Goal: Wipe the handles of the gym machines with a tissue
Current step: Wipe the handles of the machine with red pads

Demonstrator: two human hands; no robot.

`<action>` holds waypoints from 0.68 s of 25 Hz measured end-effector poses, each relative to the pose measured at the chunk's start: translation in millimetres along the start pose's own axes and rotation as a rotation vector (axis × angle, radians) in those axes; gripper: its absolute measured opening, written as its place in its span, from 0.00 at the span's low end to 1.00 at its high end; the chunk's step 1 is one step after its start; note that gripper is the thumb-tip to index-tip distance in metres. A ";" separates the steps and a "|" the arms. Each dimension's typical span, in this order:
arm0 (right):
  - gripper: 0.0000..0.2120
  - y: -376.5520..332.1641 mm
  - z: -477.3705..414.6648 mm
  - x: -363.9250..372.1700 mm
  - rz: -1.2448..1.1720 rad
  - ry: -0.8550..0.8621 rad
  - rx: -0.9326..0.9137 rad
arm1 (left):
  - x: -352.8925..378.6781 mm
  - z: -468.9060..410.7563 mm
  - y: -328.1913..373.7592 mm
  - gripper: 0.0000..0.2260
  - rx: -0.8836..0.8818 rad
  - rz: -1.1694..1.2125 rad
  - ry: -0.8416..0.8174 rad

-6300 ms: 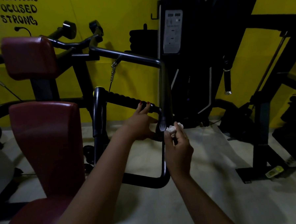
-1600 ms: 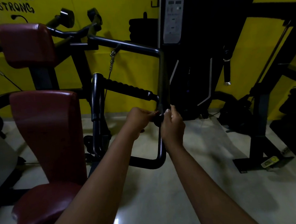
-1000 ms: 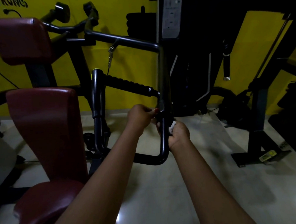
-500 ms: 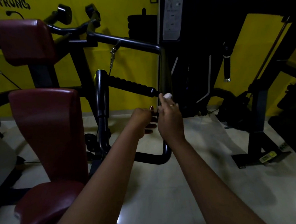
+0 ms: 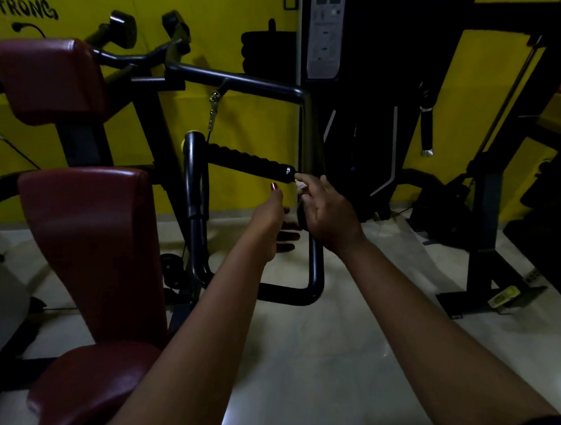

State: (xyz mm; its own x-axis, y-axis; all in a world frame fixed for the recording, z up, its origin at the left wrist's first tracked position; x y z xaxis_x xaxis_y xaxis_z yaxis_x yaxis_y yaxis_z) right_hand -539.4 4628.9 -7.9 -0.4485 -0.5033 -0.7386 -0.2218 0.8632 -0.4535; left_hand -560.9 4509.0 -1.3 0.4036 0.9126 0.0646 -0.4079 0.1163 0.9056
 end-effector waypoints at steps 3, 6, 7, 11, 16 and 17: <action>0.22 -1.7 2.2 -6.1 -0.113 -0.005 0.115 | 7.9 2.2 4.9 0.20 0.046 -0.072 0.023; 0.25 -21.6 26.5 5.0 -0.320 0.193 0.444 | 8.7 2.8 7.6 0.15 0.088 -0.158 0.041; 0.26 -26.7 32.9 7.5 -0.384 0.197 0.568 | 8.0 3.9 7.5 0.15 0.085 -0.168 0.038; 0.25 -25.5 52.0 11.7 -0.618 0.143 0.887 | 8.7 8.6 6.3 0.23 0.104 -0.187 -0.003; 0.25 -50.7 74.5 10.4 -0.424 0.279 0.667 | 7.2 11.3 6.5 0.29 0.111 -0.279 -0.043; 0.27 -55.9 77.4 12.5 -0.425 0.270 0.601 | 6.3 12.7 5.4 0.30 0.112 -0.315 -0.060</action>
State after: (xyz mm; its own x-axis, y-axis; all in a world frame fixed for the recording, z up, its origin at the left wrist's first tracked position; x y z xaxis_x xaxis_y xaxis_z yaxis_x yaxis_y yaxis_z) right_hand -465.6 4571.3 -30.4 -0.6426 -0.6918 -0.3294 0.0508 0.3904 -0.9192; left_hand -550.1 4510.4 9.3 0.5443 0.8137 -0.2041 -0.1647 0.3422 0.9251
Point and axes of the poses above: each hand's wrist, its own z-axis away from the middle knuckle, its own x-axis out of the palm, y = z × x, the point moved 3 cm from there along -z, towards the middle knuckle, and after that the axes turned 6 degrees about -y, right-handed, at the moved point
